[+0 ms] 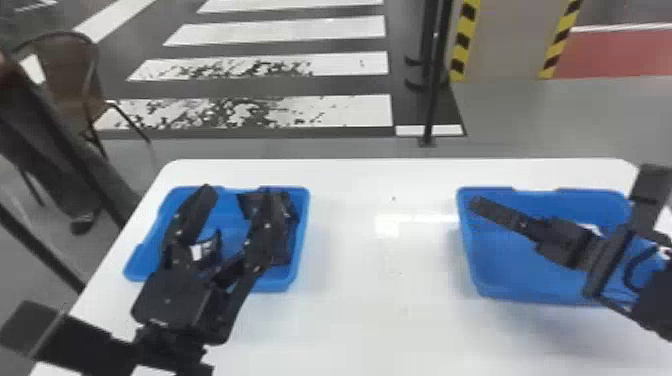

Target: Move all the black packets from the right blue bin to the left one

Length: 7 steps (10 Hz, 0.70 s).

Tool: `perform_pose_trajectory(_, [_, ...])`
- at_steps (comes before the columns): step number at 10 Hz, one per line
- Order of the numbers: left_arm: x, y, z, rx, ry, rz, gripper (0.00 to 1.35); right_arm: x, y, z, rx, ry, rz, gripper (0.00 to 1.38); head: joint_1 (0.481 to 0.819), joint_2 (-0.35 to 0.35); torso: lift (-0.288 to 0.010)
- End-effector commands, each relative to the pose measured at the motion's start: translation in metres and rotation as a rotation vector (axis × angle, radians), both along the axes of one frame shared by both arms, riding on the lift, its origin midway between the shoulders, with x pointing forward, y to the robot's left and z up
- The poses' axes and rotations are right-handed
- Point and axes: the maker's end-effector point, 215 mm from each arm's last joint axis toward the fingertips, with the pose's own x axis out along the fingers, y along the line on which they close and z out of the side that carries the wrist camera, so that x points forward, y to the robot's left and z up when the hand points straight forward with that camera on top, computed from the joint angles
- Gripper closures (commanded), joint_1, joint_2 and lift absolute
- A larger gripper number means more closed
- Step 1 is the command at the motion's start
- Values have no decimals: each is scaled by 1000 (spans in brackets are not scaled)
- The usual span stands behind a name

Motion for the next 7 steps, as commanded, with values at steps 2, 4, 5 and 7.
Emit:
perform_pose_trajectory(2, [-2, -4, -1, -16, 15, -13, 334, 21, -104, -25, -321, 15, -238, 71, 695, -18, -140])
perform_pose_trajectory(4, [-5, -2, 2, -2, -1, -4, 332, 25, -169, -32, -491, 39, -378, 76, 695, -132, -140])
perform_pose_trajectory(5, [-5, -2, 3, -2, -3, -4, 332, 21, -194, -36, -568, 68, -428, 76, 695, -158, -140])
perform_pose_trajectory(7, [-5, -1, 7, -1, -15, -1, 332, 25, -226, -59, -607, 145, -475, 76, 695, -225, -140])
